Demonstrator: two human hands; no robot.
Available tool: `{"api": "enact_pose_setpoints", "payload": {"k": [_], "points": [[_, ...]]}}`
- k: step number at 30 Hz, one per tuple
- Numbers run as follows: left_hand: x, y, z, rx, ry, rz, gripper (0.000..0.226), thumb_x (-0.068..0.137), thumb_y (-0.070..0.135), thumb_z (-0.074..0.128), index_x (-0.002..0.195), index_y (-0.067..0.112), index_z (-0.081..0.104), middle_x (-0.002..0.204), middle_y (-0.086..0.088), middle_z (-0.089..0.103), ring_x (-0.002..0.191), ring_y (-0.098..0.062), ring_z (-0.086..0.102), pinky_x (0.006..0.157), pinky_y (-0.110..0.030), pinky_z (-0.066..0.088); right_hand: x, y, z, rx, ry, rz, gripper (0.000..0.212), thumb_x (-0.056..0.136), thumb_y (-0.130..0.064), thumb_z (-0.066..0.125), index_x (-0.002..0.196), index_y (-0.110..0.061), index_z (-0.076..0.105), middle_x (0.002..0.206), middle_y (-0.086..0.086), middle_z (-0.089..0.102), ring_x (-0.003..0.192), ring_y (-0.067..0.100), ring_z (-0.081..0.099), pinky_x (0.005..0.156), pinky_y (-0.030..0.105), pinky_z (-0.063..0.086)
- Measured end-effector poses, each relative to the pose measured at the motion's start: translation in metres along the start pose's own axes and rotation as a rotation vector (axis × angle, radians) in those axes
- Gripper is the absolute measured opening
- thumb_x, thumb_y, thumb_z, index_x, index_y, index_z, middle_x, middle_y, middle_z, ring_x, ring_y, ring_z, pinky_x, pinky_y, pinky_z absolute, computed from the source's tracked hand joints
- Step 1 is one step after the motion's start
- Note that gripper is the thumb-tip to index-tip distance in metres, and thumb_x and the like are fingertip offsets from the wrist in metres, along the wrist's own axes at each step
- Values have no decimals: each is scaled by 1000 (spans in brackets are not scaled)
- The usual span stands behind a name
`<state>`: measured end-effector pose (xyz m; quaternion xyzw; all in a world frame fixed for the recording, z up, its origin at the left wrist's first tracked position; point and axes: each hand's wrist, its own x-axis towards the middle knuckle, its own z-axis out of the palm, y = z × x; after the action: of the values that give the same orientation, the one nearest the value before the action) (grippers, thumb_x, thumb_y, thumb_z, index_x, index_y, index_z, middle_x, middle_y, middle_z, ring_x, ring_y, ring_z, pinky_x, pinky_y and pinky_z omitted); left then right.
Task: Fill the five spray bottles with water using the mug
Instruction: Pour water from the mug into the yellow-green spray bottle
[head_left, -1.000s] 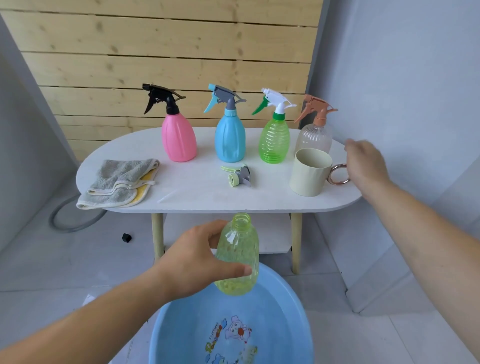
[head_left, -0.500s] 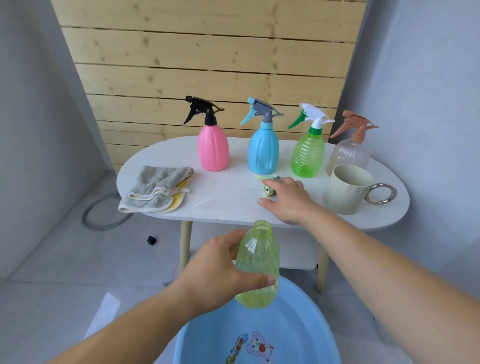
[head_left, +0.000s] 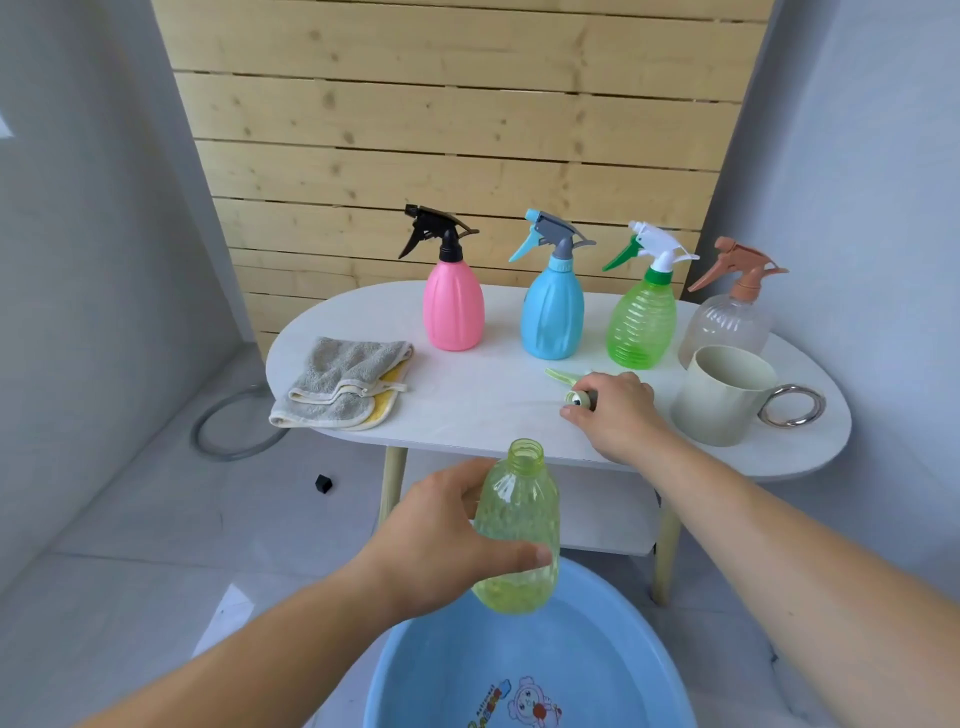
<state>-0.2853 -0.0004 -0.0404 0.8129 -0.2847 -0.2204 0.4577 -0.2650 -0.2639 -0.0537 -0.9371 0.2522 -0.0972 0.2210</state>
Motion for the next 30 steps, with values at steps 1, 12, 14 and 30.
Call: {"api": "enact_pose_setpoints", "payload": {"k": [1, 12, 14, 30], "points": [[-1, 0, 0, -3, -3, 2, 54, 68, 37, 96, 115, 38, 69, 105, 22, 78, 102, 4, 71, 98, -33, 59, -3, 0, -4, 28, 15, -5, 27, 90, -41, 66, 111, -24, 65, 108, 11, 62, 112, 34, 46, 91, 36, 35], [-8, 6, -13, -52, 91, -69, 45, 69, 30, 97, 105, 34, 72, 99, 15, 79, 88, 1, 75, 77, -19, 57, -60, -47, -137, 133, 326, -282, 33, 81, -28, 79, 112, -20, 71, 101, 7, 56, 95, 23, 54, 86, 33, 43], [-9, 5, -15, -56, 97, -74, 46, 68, 30, 97, 106, 34, 72, 101, 14, 79, 91, -2, 75, 85, -25, 60, -73, -44, -158, 56, 316, -260, 36, 83, -29, 78, 117, -21, 70, 105, 2, 54, 106, 21, 52, 87, 29, 37], [-11, 9, -10, 97, 92, -32, 62, 57, 52, 93, 113, 38, 69, 105, 17, 75, 99, 0, 70, 91, -31, 59, -96, -23, -173, 30, 295, -218, 37, 84, -20, 77, 120, -19, 69, 139, 8, 44, 139, 19, 39, 99, 18, 31]]}}
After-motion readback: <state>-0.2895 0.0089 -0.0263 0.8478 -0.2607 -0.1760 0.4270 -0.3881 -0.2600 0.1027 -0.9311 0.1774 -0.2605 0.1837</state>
